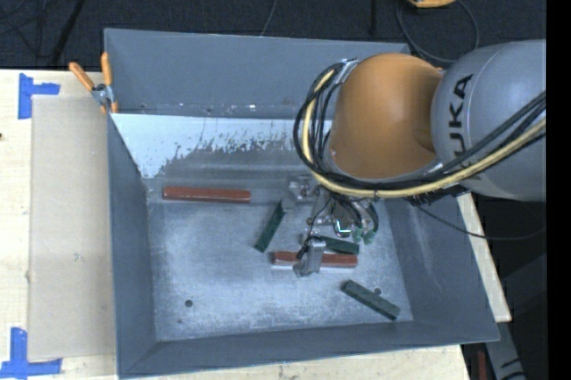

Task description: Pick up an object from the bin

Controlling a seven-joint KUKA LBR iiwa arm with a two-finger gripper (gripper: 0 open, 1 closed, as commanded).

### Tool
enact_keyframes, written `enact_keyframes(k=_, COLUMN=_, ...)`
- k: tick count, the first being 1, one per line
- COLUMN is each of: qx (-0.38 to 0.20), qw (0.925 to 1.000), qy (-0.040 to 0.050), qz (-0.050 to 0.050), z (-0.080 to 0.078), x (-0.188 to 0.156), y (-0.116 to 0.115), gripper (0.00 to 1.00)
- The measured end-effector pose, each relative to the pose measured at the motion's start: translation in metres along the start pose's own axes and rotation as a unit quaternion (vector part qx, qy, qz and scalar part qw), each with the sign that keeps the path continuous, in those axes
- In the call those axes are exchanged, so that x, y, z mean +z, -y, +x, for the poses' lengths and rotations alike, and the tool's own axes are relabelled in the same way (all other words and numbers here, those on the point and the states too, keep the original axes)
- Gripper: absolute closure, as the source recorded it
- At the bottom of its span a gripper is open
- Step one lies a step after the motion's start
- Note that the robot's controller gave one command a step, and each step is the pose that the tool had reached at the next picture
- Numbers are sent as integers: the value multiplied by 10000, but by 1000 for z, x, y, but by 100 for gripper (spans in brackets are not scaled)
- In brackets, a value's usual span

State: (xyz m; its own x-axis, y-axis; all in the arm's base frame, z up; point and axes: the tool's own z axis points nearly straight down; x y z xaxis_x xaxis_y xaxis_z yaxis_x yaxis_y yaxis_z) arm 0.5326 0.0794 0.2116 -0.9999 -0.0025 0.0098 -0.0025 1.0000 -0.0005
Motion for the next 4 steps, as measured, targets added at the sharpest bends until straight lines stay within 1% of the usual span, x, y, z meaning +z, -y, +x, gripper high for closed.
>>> enact_keyframes(k=1, qx=-406, qw=9992, qy=8, qz=11, z=-35, x=92, y=54, gripper=0)
enact_keyframes(k=2, qx=-9, qw=10000, qy=9, qz=7, z=-24, x=138, y=111, gripper=0)
enact_keyframes(k=3, qx=-14, qw=10000, qy=39, qz=-5, z=-26, x=135, y=108, gripper=100)
enact_keyframes(k=4, qx=-162, qw=9998, qy=95, qz=1, z=-23, x=-21, y=110, gripper=100)
